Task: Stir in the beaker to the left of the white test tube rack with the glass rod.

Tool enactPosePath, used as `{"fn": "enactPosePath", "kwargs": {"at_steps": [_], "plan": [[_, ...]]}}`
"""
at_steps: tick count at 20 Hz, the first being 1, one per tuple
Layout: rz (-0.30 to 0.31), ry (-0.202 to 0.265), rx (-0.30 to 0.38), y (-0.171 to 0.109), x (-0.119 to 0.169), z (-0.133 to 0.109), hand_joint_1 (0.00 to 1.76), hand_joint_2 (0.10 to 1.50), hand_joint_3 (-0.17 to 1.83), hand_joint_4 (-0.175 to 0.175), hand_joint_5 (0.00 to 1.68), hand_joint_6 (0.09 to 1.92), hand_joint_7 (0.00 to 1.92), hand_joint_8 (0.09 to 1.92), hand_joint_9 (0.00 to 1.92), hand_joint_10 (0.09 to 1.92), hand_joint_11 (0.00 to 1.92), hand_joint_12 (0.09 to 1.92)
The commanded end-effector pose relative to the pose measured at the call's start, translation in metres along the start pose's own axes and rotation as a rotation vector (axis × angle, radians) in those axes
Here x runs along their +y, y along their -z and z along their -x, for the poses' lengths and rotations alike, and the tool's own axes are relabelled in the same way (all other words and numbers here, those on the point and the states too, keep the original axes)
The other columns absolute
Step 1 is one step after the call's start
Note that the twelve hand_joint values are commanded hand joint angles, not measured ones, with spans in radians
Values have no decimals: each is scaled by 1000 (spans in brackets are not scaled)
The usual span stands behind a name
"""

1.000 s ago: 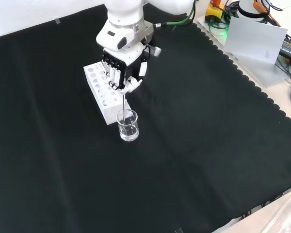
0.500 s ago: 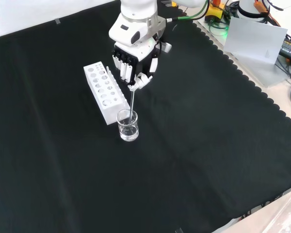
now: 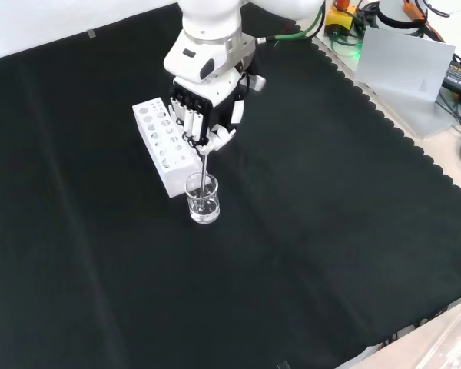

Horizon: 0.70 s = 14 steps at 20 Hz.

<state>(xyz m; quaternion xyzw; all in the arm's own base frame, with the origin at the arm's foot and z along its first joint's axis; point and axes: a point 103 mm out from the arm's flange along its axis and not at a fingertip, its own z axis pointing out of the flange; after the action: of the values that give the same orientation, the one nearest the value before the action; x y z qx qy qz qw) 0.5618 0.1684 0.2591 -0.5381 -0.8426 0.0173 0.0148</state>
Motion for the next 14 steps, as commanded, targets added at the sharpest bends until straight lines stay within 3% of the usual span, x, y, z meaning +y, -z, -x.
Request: {"fn": "enactPosePath", "kwargs": {"at_steps": [1, 8, 14], "plan": [[-12, -3, 10, -2, 10, 18, 1320, 641, 748, -175, 1204, 566, 1245, 1038, 1638, 824, 1652, 802], [-20, -39, 5, -3, -6, 39, 1320, 640, 748, -175, 1204, 565, 1245, 1037, 1637, 824, 1652, 802], [-5, -33, 5, 5, -19, 37, 1320, 640, 748, -175, 1204, 565, 1246, 1037, 1637, 825, 1652, 802]]}}
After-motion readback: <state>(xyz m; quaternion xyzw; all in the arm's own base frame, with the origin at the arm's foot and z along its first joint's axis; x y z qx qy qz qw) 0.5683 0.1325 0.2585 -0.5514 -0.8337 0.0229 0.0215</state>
